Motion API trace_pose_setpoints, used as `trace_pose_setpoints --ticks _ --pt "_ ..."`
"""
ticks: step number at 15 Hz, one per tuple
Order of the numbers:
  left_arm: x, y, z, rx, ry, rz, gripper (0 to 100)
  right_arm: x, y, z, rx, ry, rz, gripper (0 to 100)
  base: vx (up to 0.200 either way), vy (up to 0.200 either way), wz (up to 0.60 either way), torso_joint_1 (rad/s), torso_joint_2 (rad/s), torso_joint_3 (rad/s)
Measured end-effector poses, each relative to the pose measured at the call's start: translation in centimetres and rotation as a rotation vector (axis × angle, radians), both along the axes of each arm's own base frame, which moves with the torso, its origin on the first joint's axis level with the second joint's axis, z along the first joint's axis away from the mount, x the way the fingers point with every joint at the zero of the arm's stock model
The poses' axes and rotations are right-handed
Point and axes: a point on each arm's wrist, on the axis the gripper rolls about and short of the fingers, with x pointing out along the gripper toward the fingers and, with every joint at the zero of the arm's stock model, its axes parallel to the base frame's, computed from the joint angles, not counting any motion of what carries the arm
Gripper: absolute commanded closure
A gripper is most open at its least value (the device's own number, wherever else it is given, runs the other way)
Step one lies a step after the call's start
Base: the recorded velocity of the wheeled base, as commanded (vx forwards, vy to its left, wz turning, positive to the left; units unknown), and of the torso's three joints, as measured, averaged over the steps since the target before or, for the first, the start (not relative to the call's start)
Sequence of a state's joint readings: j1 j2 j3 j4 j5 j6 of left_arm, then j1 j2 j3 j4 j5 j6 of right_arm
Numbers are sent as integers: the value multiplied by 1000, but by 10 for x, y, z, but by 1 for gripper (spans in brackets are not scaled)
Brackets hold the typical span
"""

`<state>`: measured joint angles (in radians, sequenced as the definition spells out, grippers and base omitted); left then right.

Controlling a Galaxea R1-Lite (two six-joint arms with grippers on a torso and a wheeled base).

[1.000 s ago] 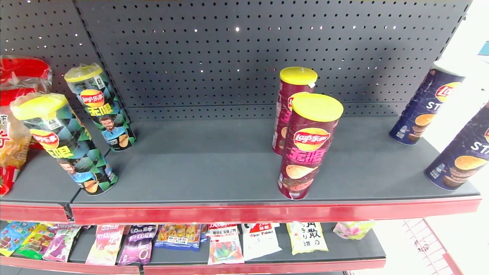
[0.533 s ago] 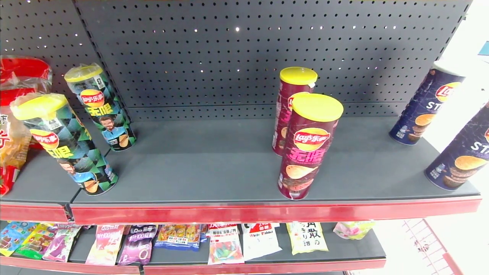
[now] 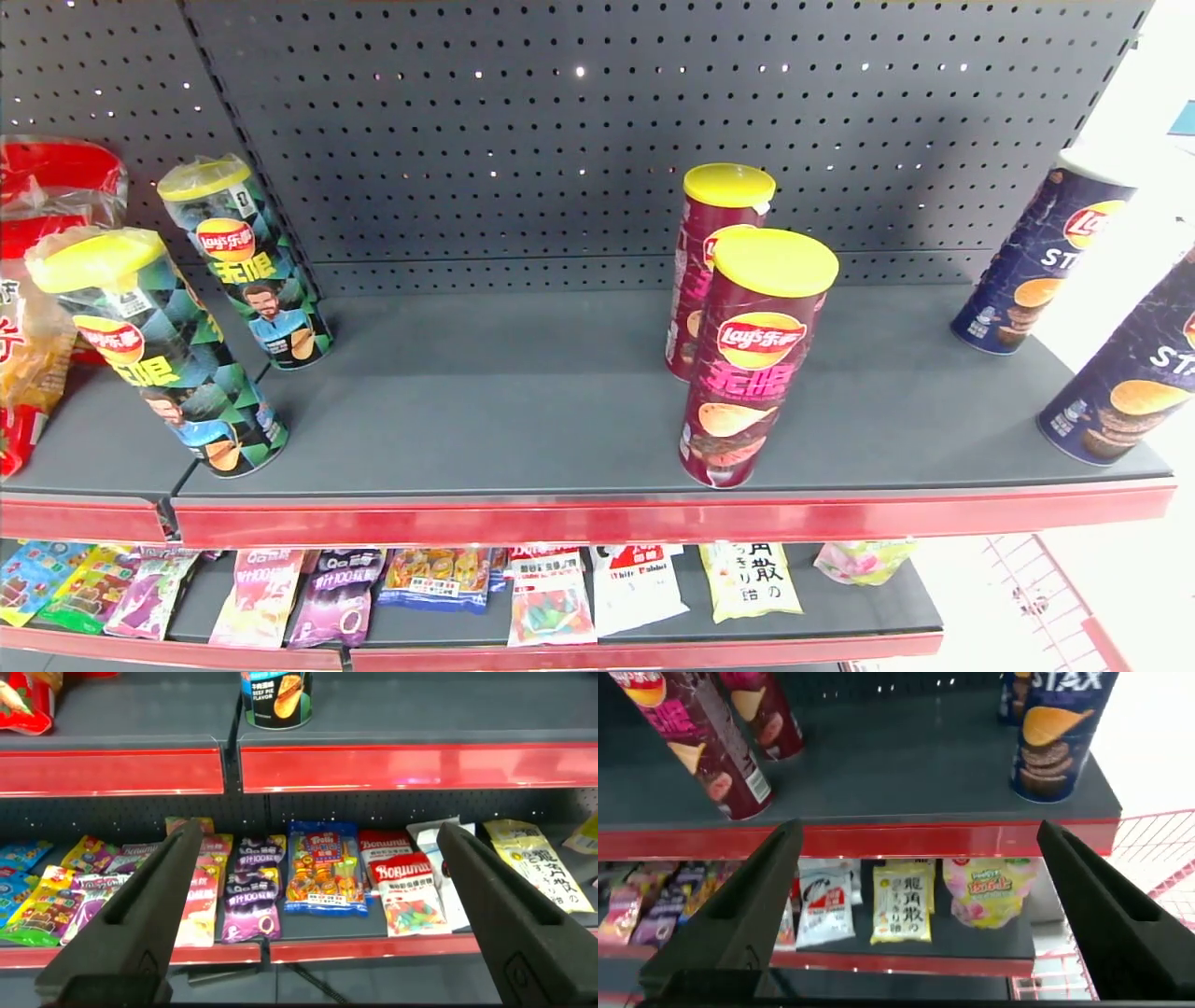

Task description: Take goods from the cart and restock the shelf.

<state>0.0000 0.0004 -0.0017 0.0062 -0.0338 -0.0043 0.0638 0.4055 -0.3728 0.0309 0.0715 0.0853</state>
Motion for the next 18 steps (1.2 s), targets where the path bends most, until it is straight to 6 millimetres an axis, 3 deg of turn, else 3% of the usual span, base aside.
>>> trace_pose_setpoints --ticks 4,7,13,18 --pt "0 0 0 0 0 0 0 70 14 26 -83 183 130 0 0 0 0 0 0 0" --pt "0 0 0 0 0 0 0 105 37 21 -151 294 226 0 0 0 0 0 0 0" --pt "0 0 0 0 -1 0 0 139 76 12 -187 298 354 0 0 0 0 0 0 0" --pt "0 0 0 0 -1 0 0 148 107 2 -218 304 483 0 0 0 0 0 0 0"
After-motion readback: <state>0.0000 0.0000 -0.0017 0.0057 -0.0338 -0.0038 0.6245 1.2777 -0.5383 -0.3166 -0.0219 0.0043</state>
